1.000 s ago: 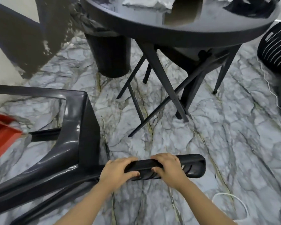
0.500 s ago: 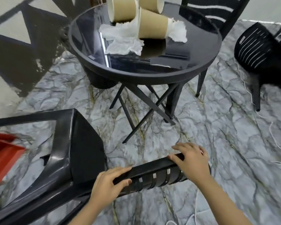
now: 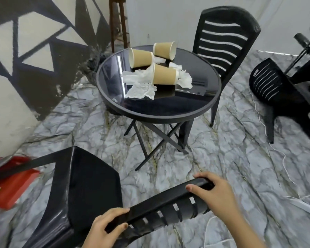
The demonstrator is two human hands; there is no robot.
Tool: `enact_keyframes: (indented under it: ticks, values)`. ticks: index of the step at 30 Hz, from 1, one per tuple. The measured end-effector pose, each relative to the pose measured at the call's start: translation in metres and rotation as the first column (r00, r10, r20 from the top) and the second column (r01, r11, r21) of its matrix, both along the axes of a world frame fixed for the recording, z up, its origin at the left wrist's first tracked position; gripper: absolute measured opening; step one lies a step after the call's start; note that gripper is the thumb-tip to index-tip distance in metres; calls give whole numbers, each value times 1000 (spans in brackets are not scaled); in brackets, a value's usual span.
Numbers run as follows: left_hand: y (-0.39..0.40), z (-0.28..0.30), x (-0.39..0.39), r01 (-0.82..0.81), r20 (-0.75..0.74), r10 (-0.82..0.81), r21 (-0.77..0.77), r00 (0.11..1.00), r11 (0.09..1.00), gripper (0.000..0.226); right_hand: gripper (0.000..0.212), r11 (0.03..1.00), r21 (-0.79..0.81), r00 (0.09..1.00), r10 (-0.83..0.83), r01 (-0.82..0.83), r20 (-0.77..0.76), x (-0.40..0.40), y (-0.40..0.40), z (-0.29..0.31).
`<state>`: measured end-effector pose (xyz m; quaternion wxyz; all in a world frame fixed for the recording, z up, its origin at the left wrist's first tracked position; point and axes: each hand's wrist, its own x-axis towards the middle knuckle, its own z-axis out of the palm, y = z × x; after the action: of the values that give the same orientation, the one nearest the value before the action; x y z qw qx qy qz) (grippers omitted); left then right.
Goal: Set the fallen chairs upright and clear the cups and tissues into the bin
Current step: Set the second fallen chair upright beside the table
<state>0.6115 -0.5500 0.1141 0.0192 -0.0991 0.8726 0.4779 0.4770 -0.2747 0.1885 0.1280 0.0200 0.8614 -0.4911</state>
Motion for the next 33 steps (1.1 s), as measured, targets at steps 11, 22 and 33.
enact_keyframes:
  ticks: [11, 22, 33]
  values:
    - [19, 119, 18, 176, 75, -189, 152, 979, 973, 40, 34, 952, 120, 937, 301, -283, -178, 77, -83, 79]
    - [-47, 164, 136, -105, -64, 123, 241, 990, 965, 40, 27, 878, -58, 860, 450, -476, -241, 156, -121, 135]
    - [-92, 183, 207, -130, -168, 182, 282, 969, 951, 41, 19, 856, -101, 855, 486, -508, -181, 193, -120, 130]
